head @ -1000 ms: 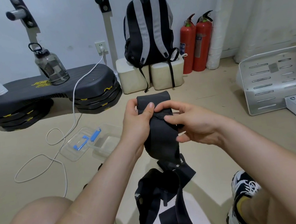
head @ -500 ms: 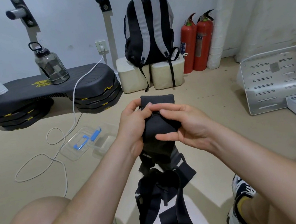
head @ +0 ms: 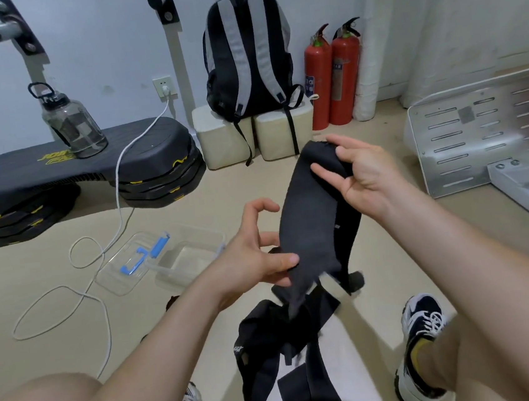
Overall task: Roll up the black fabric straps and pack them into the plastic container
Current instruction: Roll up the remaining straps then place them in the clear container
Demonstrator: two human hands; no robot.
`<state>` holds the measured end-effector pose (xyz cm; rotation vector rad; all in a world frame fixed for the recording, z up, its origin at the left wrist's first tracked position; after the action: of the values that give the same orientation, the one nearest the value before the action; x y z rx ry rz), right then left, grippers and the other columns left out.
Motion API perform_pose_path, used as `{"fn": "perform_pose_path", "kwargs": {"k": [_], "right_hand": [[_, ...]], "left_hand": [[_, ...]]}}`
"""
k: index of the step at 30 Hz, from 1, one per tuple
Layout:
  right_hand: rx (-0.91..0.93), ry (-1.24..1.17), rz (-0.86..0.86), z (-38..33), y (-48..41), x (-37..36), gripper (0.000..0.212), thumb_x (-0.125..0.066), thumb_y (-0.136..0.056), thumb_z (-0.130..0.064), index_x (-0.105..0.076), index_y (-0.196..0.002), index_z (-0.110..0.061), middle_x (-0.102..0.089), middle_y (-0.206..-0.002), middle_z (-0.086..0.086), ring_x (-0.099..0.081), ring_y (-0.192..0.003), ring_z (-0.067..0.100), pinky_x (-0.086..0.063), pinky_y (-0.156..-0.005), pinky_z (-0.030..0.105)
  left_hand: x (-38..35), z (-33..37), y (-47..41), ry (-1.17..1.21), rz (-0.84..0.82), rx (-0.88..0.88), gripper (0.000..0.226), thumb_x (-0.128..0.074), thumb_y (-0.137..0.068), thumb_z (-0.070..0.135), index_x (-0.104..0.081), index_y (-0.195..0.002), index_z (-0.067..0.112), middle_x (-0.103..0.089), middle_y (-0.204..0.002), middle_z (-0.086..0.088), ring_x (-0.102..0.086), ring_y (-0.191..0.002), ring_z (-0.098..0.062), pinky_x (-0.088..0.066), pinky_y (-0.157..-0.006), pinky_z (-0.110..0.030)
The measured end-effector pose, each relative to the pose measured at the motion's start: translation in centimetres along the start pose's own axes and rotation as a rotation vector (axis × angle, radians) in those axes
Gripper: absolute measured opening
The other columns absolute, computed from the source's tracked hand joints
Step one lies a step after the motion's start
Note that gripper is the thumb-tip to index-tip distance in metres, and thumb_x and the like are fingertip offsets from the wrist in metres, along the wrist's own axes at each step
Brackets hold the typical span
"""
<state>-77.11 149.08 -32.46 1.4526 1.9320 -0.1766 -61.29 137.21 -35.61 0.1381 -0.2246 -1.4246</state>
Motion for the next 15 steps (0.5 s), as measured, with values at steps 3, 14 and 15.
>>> {"fn": "perform_pose_path", "kwargs": {"k": [3,14,15], "right_hand": [[0.014,-0.005,0.089,-0.4,-0.6,0.7,0.032,-0.037,-0.100,0.010,-0.064,-0.118,0.004,-0.051,-0.132,0.023,-0.059,-0.106,0.033,-0.062,-0.069,0.037],[-0.091,-0.022,-0.097,0.6,1.7,-1.6,0.030,-0.039,-0.100,0.010,-0.065,-0.113,0.004,-0.056,-0.124,0.022,-0.064,-0.101,0.033,-0.061,-0.064,0.031],[-0.098,-0.023,-0.118,0.6,1.9,-1.7,0.030,-0.040,-0.100,0.010,-0.065,-0.115,0.004,-0.057,-0.123,0.022,-0.065,-0.101,0.032,-0.060,-0.064,0.030]], "left_hand": [[-0.2,-0.2,0.7,0.021,-0.116,-0.066,0.052,-0.057,-0.087,-0.019,-0.051,-0.110,0.027,-0.064,-0.091,-0.011,-0.066,-0.073,-0.024,-0.056,-0.076,-0.035],[3.2,0.1,-0.8,-0.268,0.454,-0.241,0.048,-0.079,-0.076,0.005,-0.054,-0.099,0.038,-0.053,-0.125,0.004,-0.046,-0.123,-0.006,-0.039,-0.098,-0.022],[3.4,0.5,-0.9,-0.313,0.478,-0.271,0.051,-0.080,-0.075,0.009,-0.048,-0.100,0.040,-0.052,-0.125,0.005,-0.045,-0.123,-0.006,-0.035,-0.097,-0.018]]}}
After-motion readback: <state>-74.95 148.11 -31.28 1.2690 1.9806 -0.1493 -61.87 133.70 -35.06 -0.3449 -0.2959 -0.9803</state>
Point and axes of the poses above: each hand's wrist, its own y-axis away from the middle knuckle, its own x-axis out of the back of the hand, z = x × y, the point moved 4 cm from there along -y, towards the middle knuckle
